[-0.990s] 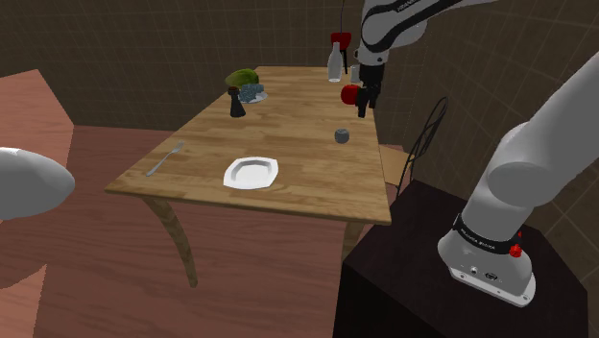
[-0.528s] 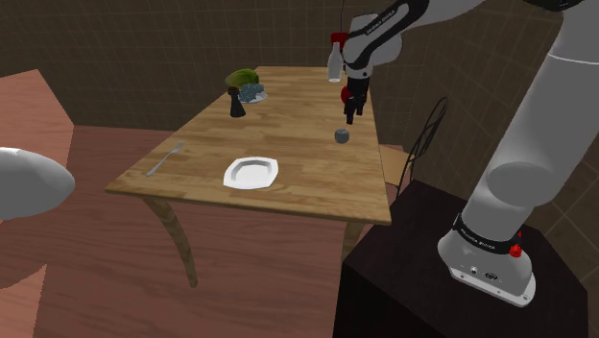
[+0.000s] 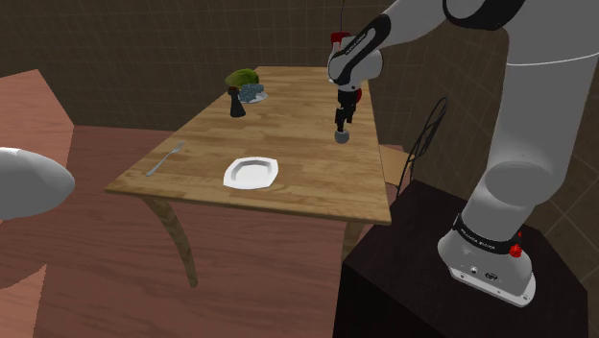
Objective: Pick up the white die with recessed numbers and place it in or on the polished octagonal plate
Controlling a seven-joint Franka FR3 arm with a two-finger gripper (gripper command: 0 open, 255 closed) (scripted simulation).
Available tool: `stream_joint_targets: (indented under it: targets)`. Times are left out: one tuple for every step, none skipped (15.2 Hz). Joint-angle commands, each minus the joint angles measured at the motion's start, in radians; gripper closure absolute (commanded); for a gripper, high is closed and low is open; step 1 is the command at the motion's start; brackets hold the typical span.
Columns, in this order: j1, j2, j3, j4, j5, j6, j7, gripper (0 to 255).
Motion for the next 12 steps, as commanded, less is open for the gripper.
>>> stream_joint_targets:
  targets:
    - [-0.002,0.023,0.004,0.0,0.01,0.023,-0.006,0]
    - [-0.004,0.032,0.006,-0.003,0.014,0.034,-0.008,0]
    - [-0.005,0.04,0.007,-0.006,0.018,0.045,-0.011,0]
    - [-0.006,0.049,0.009,-0.008,0.022,0.056,-0.014,0]
    - [-0.007,0.058,0.011,-0.011,0.026,0.068,-0.016,0]
    - [-0.008,0.064,0.012,-0.012,0.028,0.074,-0.018,0]
    - [-0.008,0.064,0.012,-0.012,0.028,0.074,-0.018,0]
    - [-0.008,0.064,0.012,-0.012,0.028,0.074,-0.018,0]
    - [-0.008,0.064,0.012,-0.012,0.028,0.074,-0.018,0]
    - [-0.008,0.064,0.012,-0.012,0.028,0.074,-0.018,0]
    - [-0.008,0.064,0.012,-0.012,0.028,0.074,-0.018,0]
    - [-0.008,0.064,0.012,-0.012,0.028,0.074,-0.018,0]
